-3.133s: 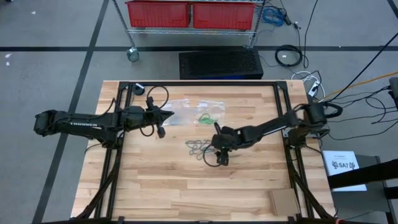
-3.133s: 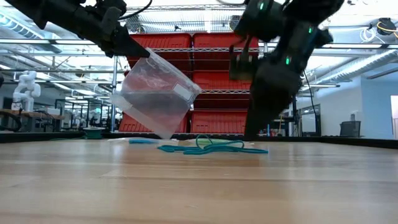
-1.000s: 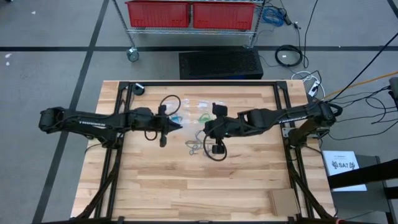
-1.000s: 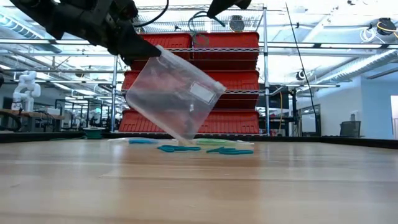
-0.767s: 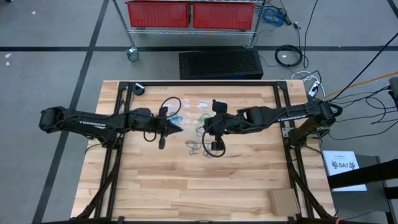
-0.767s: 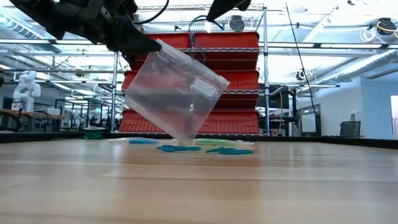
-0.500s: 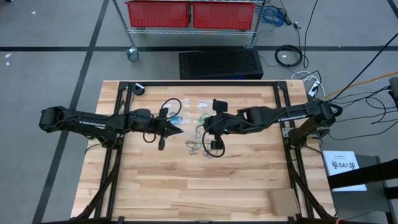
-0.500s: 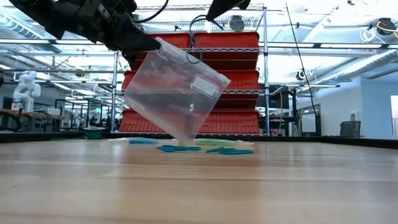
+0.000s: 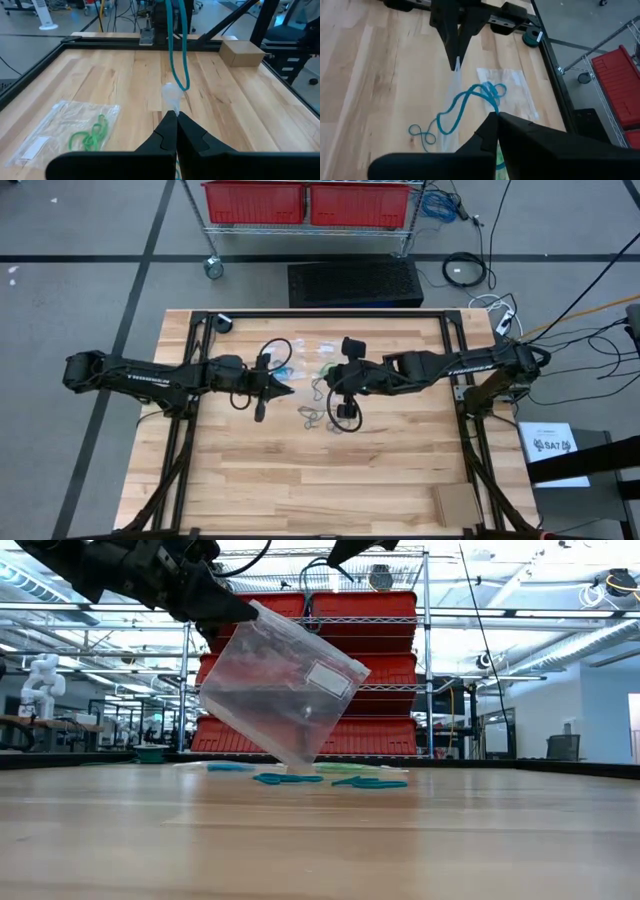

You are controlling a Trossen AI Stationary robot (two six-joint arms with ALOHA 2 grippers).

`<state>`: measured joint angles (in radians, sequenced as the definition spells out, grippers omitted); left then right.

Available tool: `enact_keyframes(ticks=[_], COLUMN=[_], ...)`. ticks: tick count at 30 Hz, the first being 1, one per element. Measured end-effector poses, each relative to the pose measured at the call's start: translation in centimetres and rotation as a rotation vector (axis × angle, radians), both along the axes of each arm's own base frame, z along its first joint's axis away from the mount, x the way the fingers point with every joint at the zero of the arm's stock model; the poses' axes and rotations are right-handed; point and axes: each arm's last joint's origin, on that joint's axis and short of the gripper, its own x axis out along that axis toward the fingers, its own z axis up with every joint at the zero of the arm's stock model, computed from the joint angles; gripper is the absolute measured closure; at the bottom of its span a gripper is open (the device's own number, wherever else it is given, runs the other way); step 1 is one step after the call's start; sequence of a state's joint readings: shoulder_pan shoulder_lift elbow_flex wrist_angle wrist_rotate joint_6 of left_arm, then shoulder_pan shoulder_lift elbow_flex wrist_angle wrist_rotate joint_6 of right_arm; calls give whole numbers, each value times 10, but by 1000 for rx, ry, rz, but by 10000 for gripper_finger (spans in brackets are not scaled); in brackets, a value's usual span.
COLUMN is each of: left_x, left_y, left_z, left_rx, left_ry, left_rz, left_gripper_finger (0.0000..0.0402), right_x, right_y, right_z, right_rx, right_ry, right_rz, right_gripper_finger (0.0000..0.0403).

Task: Sort rubber bands
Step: Put the blue rubber band into the transparent zip bag

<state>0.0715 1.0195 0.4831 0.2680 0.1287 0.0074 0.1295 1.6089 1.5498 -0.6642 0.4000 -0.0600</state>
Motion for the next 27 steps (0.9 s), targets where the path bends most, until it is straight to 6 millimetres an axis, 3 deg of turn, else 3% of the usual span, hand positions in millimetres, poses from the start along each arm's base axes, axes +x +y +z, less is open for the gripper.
enact_keyframes(ticks=[7, 27], left_x=[0, 1], left_y=[0, 0], left_z=[0, 6], left_rx=[0, 10], left_ry=[-1, -62], left_rz=[-2, -3], left_gripper_finger=[401, 401], right_x=[0, -1], right_y=[0, 0], right_z=[13, 13], right_rx=[7, 23], right_ry=[-38, -29], right_rz=[-3, -10], right_gripper_finger=[403, 403])
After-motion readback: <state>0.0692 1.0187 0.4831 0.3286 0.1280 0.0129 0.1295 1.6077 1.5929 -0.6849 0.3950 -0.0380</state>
